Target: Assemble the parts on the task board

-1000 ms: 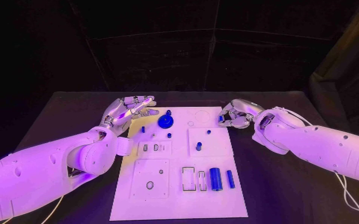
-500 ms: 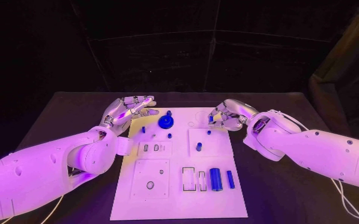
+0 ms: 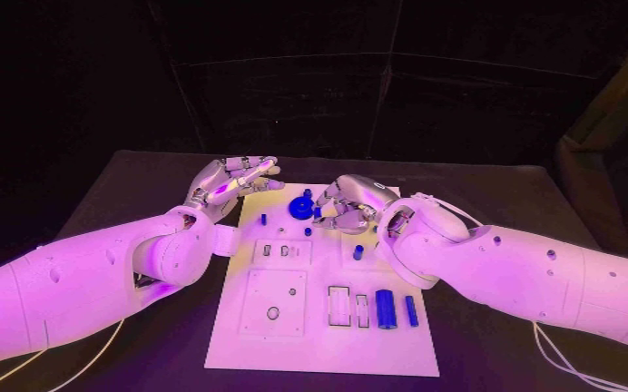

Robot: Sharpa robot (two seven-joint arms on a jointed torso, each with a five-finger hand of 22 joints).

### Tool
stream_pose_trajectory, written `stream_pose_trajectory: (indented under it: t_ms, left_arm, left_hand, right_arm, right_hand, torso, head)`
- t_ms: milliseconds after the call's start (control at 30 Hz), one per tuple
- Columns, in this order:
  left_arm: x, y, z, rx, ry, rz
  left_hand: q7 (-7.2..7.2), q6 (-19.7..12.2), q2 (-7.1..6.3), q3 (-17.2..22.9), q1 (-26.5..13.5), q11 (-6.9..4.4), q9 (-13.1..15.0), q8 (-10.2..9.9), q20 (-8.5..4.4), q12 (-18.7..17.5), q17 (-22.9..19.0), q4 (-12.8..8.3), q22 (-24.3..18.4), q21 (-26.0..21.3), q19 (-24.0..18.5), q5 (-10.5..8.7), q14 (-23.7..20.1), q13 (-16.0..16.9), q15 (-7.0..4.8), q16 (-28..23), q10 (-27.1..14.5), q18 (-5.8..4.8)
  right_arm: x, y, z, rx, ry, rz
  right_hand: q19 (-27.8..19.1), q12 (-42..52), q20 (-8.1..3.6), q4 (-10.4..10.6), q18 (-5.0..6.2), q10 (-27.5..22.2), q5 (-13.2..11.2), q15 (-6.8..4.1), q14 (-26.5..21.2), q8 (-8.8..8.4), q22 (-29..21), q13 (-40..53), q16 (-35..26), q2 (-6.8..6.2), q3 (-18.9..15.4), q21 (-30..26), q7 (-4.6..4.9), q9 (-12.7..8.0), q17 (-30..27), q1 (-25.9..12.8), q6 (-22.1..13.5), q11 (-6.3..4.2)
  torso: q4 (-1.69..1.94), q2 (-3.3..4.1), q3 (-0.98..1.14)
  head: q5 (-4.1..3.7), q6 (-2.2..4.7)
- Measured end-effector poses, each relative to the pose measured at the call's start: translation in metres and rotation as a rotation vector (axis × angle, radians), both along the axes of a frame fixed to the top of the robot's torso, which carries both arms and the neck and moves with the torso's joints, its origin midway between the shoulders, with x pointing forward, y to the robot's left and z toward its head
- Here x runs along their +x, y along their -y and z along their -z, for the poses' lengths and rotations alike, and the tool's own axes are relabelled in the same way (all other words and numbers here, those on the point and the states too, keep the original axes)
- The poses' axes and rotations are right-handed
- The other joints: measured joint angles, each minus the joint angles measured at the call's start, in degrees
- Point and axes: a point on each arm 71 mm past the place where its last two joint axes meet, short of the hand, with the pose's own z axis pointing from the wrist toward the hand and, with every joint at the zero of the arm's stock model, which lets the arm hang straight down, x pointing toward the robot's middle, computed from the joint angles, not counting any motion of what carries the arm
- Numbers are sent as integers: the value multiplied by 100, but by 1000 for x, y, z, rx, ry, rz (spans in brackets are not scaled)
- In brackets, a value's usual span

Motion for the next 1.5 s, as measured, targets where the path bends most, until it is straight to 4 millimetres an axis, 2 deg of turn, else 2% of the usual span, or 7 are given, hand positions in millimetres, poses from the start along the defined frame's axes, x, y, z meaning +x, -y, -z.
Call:
stream_pose_trajectory:
  t_ms: [200,367,833,1100,1133,1267,1500]
  left_arm:
    - [2,-1,-1,2,3,-5]
    - [4,0,-3,3,7,-6]
    - [5,1,-4,2,9,-6]
    - [5,1,-4,1,9,-6]
    - [5,1,-4,1,9,-6]
    - [5,1,-4,1,9,-5]
    - [6,1,-4,1,8,-5]
  left_hand:
    - [0,0,0,15,0,0,0,0,0,-5,0,-15,-11,0,0,0,0,0,0,-35,0,0]
    - [0,0,0,15,0,0,0,0,0,-33,5,-15,-23,-26,0,0,0,-5,0,-61,0,0]
    - [0,0,0,31,0,0,0,0,0,-33,4,-30,-29,-26,0,0,-21,-4,21,-84,0,0]
    - [0,0,0,31,0,0,0,0,0,-33,4,-30,-28,-26,0,0,-21,-4,21,-84,0,0]
    - [0,0,0,31,0,0,0,0,0,-33,4,-30,-28,-26,0,0,-21,-4,21,-84,0,0]
    - [0,0,0,31,0,0,0,0,0,-33,3,-30,-28,-26,0,0,-21,-4,21,-84,0,0]
    - [0,0,0,31,0,0,0,0,0,-33,3,-30,-28,-26,0,0,-21,-3,21,-84,0,0]
  right_arm:
    - [-7,-23,15,-53,3,-31]
    - [-11,-36,27,-86,3,-44]
    - [-17,-52,43,-140,-7,-72]
    - [-18,-53,48,-163,-15,-75]
    - [-18,-53,48,-165,-16,-76]
    - [-18,-53,48,-174,-16,-78]
    - [-17,-54,48,-182,-13,-81]
  right_hand:
    - [0,-26,0,-19,0,-12,1,0,0,-21,-24,-18,-22,-4,20,0,-1,0,0,-3,-1,12]
    - [0,-26,0,-13,0,-21,1,1,0,-33,-24,-35,-22,-34,43,0,-4,0,0,-33,-3,21]
    - [-21,-41,-21,-15,0,-21,-1,1,0,-48,-48,-32,-22,-37,77,-1,-13,0,4,-33,-13,21]
    - [-25,-62,-16,6,0,-41,-3,1,0,-47,-78,-39,-45,-111,134,-12,-17,4,3,-95,-17,41]
    - [-45,-95,4,6,1,-50,-3,1,0,-46,-103,-54,-70,-154,134,-36,-13,10,3,-137,-13,42]
    - [-83,-157,2,20,1,-114,-2,1,0,-53,-189,-113,-94,-216,150,-56,-9,18,3,-200,-9,51]
    - [-103,-241,22,10,0,-144,-3,1,0,-89,-210,-160,-117,-222,160,-78,-17,-21,2,-206,0,81]
  torso:
    - [8,-36,-17]
    - [9,-54,-30]
    - [9,-54,-16]
    - [11,-47,-10]
    - [11,-47,-10]
    - [11,-47,-9]
    - [11,-47,-7]
  head:
    - [92,-59]
    - [133,-93]
    - [202,-156]
    - [254,-148]
    - [257,-148]
    - [259,-159]
    - [243,-163]
